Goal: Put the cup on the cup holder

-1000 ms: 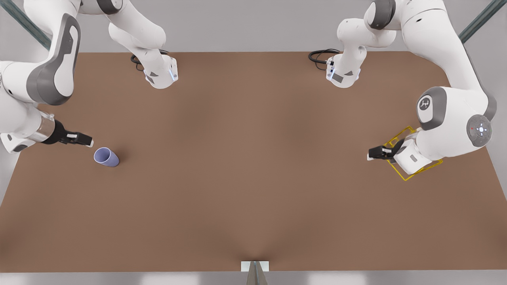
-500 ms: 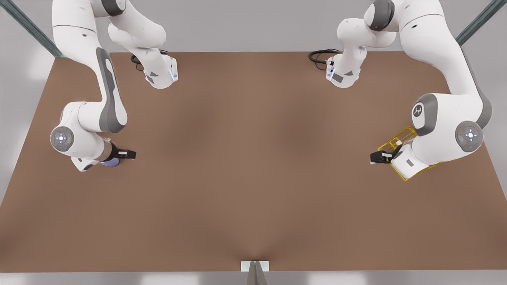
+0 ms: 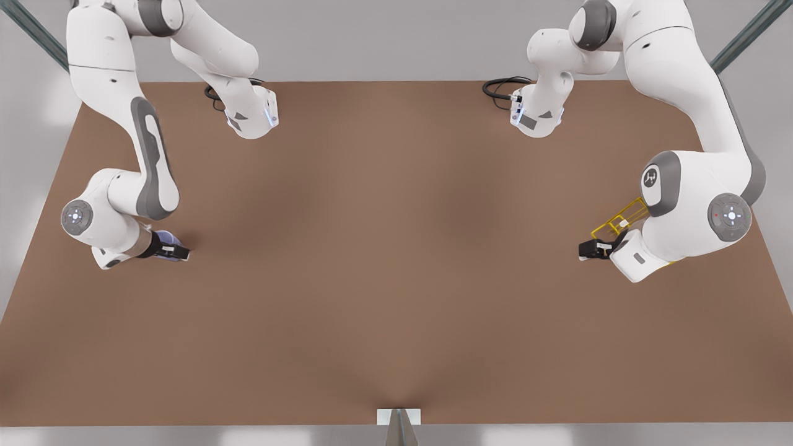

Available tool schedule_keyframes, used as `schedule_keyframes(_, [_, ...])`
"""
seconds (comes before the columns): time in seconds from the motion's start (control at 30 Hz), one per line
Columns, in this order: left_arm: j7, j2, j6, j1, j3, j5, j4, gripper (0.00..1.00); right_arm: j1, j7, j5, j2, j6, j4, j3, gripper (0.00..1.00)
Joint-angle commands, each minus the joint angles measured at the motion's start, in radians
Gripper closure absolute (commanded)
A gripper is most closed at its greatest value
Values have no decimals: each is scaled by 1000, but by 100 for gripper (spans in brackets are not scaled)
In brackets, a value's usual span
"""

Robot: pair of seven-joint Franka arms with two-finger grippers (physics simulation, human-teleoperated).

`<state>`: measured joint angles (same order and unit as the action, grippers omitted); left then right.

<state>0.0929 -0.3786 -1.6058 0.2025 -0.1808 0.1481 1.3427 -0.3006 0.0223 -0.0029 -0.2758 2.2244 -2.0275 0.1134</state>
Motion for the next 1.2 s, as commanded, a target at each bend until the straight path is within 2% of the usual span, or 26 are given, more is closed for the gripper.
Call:
schedule_keyframes(0.0, [5, 1, 0, 0, 0, -4, 0, 0, -14, 136, 3, -8, 52, -2, 0, 0])
schedule_keyframes(0.13, [5, 1, -2, 0, 0, -4, 0, 0, -40, 151, 3, -10, 70, -43, 0, 0])
schedule_keyframes(0.27, [5, 1, -2, 0, 0, -4, 0, 0, -69, 192, 1, 30, 156, -154, 0, 0])
schedule_keyframes(0.7, [5, 1, -2, 0, 0, -5, 12, 0, -69, 195, 1, -34, 185, -145, -1, 1])
schedule_keyframes(0.73, [5, 1, -3, 0, 0, -5, 12, 0, -69, 195, 0, -36, 185, -145, -1, 12])
schedule_keyframes(0.77, [5, 1, -3, 0, 0, -5, 13, 0, -69, 197, -2, -36, 184, -143, -1, 47])
schedule_keyframes(0.8, [4, 1, -3, 0, 0, -5, 13, 0, -69, 197, -2, -40, 184, -142, -1, 76])
schedule_keyframes(0.83, [5, 1, -3, 0, 0, -5, 13, 0, -69, 195, -2, -40, 182, -142, -3, 79])
schedule_keyframes(1.0, [5, 6, -3, 0, 1, -5, 10, 0, -80, 194, -3, -54, 176, -114, -4, 79])
schedule_keyframes(1.17, [5, 6, 0, 0, 1, -4, 12, 0, -68, 182, -5, -2, 120, -89, -4, 79])
